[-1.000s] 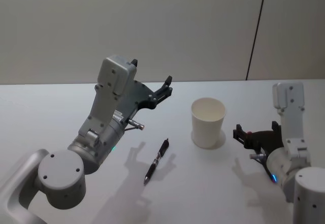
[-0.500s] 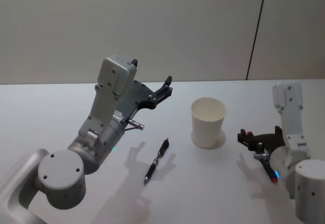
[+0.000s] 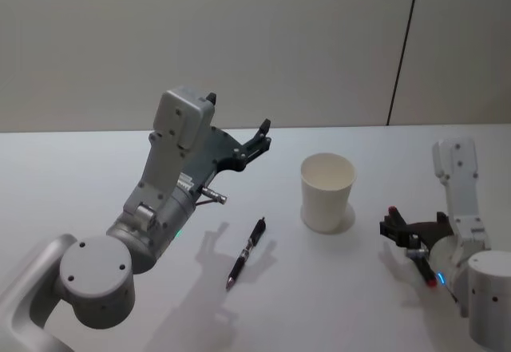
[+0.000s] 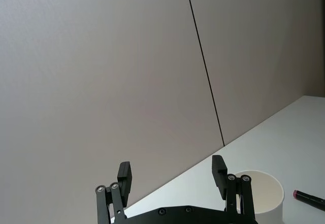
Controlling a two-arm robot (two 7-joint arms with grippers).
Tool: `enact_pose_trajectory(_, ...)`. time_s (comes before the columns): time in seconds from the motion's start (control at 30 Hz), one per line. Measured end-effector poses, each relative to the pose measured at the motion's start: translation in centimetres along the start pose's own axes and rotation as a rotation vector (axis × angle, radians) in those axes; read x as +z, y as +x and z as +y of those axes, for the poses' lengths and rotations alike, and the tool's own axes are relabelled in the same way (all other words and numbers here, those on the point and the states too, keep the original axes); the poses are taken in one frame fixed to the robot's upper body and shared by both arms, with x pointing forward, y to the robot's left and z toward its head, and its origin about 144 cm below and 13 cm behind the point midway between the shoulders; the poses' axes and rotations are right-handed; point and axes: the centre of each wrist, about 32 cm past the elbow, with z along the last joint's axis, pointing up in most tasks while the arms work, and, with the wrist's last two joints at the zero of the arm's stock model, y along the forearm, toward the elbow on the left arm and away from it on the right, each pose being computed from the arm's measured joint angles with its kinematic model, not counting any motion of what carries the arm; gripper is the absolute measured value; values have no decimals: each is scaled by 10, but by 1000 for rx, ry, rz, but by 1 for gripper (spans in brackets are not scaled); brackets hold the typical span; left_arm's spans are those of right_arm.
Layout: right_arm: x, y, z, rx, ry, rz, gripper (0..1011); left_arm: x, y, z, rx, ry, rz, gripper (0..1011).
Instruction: Place the pen into the pen holder.
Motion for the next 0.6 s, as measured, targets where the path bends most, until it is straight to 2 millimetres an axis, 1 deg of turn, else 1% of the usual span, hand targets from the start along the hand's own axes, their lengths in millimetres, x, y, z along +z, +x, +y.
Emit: enact_pose_trajectory(0.6, -10, 5, 12, 23, -60, 13, 1001, 0, 0, 0, 0, 0, 0, 1008)
